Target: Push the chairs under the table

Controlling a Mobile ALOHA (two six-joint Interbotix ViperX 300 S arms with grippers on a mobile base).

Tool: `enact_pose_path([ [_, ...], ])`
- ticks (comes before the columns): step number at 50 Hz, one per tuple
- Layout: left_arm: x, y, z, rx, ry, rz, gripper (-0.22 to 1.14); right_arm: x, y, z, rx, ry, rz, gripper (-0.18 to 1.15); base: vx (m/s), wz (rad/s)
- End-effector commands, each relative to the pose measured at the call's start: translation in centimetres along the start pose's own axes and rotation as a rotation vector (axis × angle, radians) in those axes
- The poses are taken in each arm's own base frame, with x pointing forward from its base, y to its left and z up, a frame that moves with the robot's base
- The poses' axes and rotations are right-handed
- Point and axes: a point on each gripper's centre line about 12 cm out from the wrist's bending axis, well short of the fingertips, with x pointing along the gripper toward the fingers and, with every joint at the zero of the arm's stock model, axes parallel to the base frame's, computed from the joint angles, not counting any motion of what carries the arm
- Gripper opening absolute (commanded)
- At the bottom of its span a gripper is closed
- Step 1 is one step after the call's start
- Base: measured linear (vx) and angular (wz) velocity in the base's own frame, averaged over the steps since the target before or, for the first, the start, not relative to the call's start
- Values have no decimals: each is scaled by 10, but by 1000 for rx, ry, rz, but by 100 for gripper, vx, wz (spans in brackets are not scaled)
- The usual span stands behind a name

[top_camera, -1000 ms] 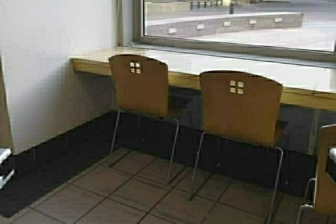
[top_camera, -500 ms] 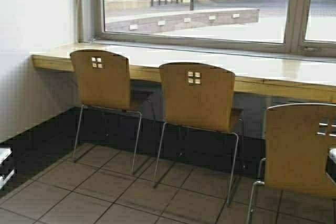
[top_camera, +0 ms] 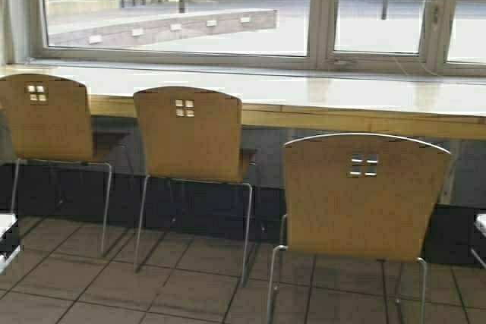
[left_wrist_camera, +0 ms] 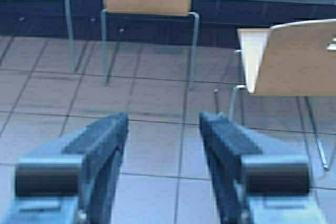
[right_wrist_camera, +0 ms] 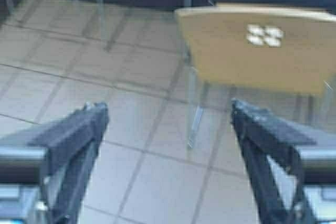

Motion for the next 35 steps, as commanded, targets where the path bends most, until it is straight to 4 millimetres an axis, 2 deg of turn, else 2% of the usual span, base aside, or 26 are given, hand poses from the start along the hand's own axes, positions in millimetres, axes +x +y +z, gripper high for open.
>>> enact_pose_path([
  [1, 1, 0, 2, -7, 0, -2, 81, 3, 3, 10, 20, -4, 6, 101, -3, -38],
  [6, 3, -1, -3, -46, 15, -3, 81, 5, 3, 6, 32, 22, 4, 101, -2, -34],
  [17, 15, -1, 0, -262, 41, -5, 81, 12, 2, -7, 93, 94, -3, 101, 2, -24],
  [26, 31, -1, 4, -304, 67, 1, 82, 21, 2, -14, 182, 150, -9, 101, 8, -12],
  [35, 33, -2, -6, -364, 107, 6, 82, 20, 4, -17, 255, 203, -6, 101, 15, -14],
])
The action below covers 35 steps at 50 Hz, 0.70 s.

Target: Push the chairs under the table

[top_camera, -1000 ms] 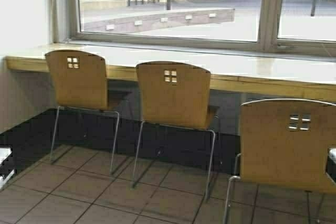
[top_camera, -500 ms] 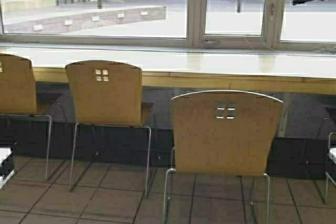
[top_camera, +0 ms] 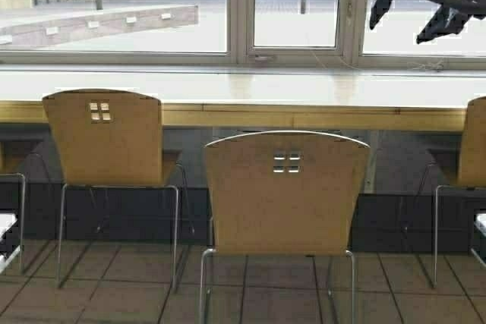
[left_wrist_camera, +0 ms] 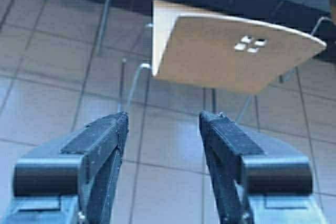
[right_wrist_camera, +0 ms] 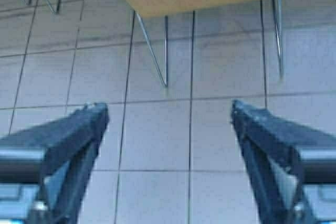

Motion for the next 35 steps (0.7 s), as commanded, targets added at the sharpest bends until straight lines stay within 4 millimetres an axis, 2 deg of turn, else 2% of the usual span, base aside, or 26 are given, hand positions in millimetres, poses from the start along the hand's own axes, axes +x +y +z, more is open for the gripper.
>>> enact_pose_path([
  [1, 0, -1, 3, -57, -4, -3, 82, -3, 4, 11, 68, -12, 15, 101, 18, -13],
  [5, 5, -2, 2, -207, 5, -5, 82, 1, 0, 9, 181, -11, 10, 101, 21, -11],
  [11, 21, -2, -2, -449, 30, 5, 82, 19, -4, -1, 413, 10, -7, 101, 25, -9],
  [16, 40, -10, -13, -542, 70, 4, 81, 32, -7, -9, 569, 40, -24, 101, 24, -7],
  [21, 68, -21, -24, -615, 134, 21, 82, 43, -5, -7, 647, 59, -27, 101, 23, -7],
  [27, 110, -30, -41, -748, 220, 79, 82, 59, 2, 3, 665, 81, -10, 101, 24, -7],
  [35, 162, -32, -73, -853, 312, 173, 81, 93, 20, 13, 675, 115, 14, 101, 21, -7],
])
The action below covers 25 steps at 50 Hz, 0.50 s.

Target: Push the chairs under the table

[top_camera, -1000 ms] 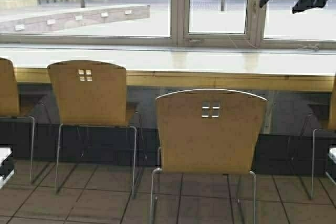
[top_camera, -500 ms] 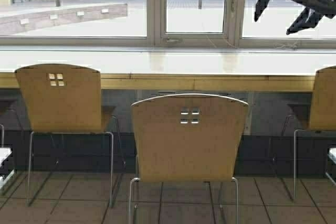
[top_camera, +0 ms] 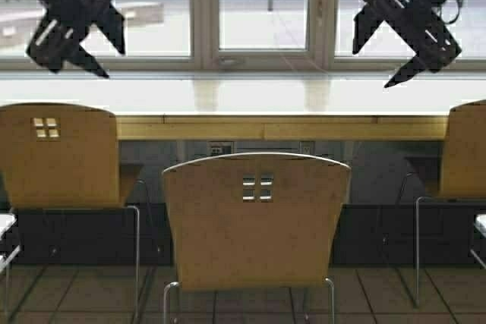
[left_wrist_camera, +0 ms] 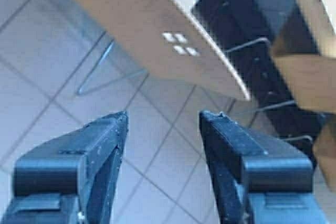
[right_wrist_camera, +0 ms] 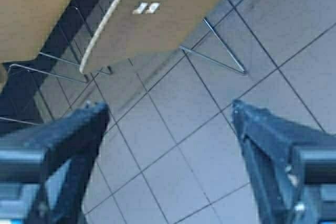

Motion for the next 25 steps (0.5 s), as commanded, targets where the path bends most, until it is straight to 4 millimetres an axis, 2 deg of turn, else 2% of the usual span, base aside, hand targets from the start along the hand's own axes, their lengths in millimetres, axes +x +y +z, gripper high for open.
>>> enact_pose_path([
  [1, 38, -5, -6, -67, 22, 39, 81, 22, 26, 6, 10, 9, 36, 101, 20, -8],
  [4, 58, -1, -9, -102, 27, 69, 81, 35, 31, 2, 20, 35, 35, 101, 19, -6],
  [11, 86, 6, -5, -163, -27, 93, 81, 65, 33, -3, 62, 52, 16, 101, 16, -5],
  [19, 111, 15, -8, -229, -37, 131, 81, 98, 15, -13, 154, 83, -41, 101, 14, -3],
  [25, 130, 18, -11, -278, -36, 148, 81, 116, 11, -15, 205, 90, -57, 101, 16, -7],
])
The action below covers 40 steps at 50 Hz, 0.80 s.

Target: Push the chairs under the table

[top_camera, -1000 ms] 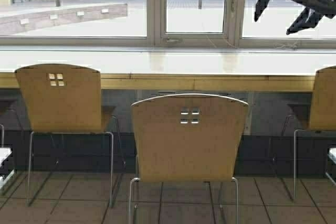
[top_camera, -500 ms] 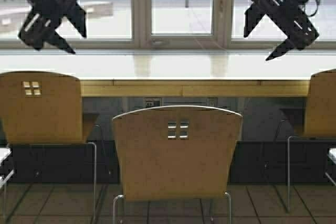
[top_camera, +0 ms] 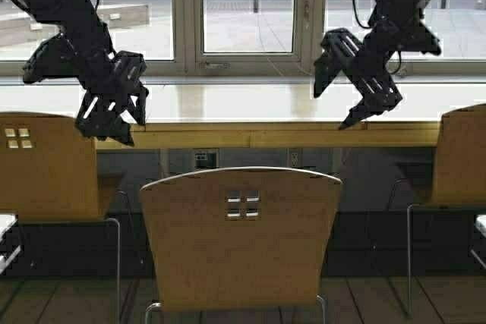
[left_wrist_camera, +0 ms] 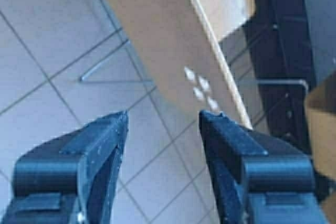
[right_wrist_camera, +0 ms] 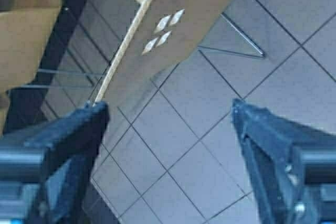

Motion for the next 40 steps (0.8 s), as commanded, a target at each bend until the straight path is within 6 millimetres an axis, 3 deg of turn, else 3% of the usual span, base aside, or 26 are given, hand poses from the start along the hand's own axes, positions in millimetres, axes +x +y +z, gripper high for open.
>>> enact_pose_path([
  [1, 12, -12, -2, -42, -4, -21, 81, 11, 11, 6, 46, -15, 25, 101, 16, -7],
  [7, 21, -7, -3, -75, -3, 0, 81, 23, 14, 2, 56, 3, 24, 101, 14, -4],
  [23, 34, -4, -12, -74, 27, 23, 82, 33, 10, -1, 53, 5, 10, 101, 14, 1],
  [40, 53, 30, -36, -123, 89, 133, 82, 58, -23, -17, 59, 46, -79, 101, 11, 2],
])
